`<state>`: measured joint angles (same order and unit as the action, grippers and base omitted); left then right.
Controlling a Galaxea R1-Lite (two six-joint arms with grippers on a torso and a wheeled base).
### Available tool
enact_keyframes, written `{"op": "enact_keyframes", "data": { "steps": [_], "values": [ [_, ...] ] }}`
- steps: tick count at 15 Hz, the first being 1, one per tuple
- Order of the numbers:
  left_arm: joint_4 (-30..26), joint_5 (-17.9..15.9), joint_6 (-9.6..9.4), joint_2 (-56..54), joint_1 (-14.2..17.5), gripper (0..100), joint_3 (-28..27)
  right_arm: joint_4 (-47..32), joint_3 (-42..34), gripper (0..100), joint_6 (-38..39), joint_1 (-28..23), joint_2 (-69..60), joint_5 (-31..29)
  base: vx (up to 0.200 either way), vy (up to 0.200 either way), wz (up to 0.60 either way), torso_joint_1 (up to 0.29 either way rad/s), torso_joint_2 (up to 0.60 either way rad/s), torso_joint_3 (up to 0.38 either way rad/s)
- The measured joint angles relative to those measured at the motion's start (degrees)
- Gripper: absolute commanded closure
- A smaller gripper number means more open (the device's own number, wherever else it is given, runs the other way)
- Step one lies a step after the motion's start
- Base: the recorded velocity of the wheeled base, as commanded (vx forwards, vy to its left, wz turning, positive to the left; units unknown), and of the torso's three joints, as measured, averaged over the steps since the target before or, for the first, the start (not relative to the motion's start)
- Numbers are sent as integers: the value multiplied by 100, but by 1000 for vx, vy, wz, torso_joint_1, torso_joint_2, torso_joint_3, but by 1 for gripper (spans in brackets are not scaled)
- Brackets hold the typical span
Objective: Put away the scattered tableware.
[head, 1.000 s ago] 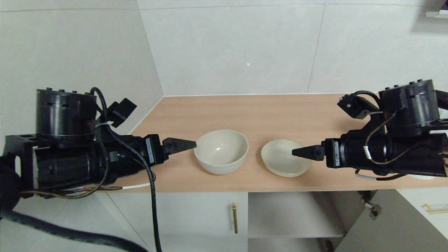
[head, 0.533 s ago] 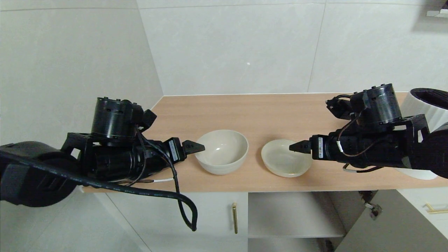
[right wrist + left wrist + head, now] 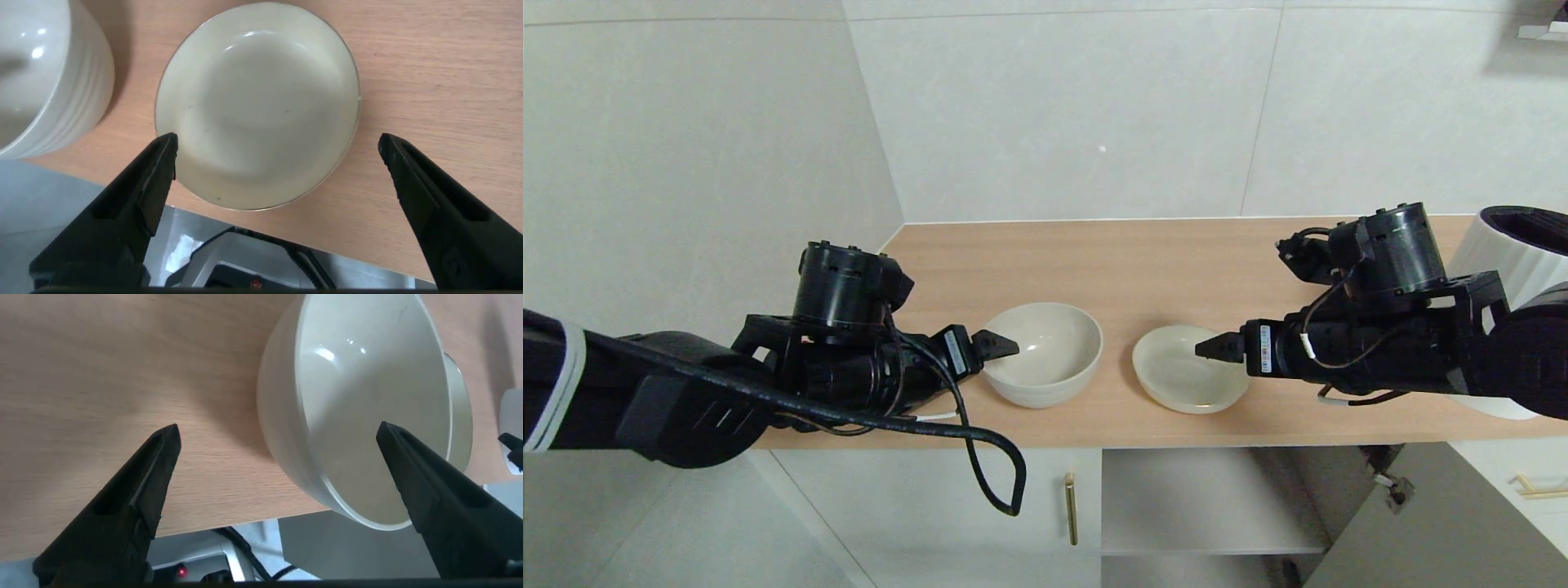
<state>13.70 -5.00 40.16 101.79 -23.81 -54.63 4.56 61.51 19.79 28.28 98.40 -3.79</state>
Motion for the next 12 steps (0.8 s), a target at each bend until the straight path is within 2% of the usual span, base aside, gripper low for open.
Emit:
{"op": "enact_keyframes", "data": {
  "steps": [2,3,12],
  "values": [
    [0,0,0,17,0,0,0,-2,0,0,0,0,2,0,0,0,0,0,0,0],
    [0,0,0,22,0,100,6,-2,0,0,-2,0,0,0,0,0,0,0,0,0],
    [-16,32,5,30,2,100,-5,-10,-9,0,-5,0,2,-56,0,0,0,0,0,0]
  ]
}}
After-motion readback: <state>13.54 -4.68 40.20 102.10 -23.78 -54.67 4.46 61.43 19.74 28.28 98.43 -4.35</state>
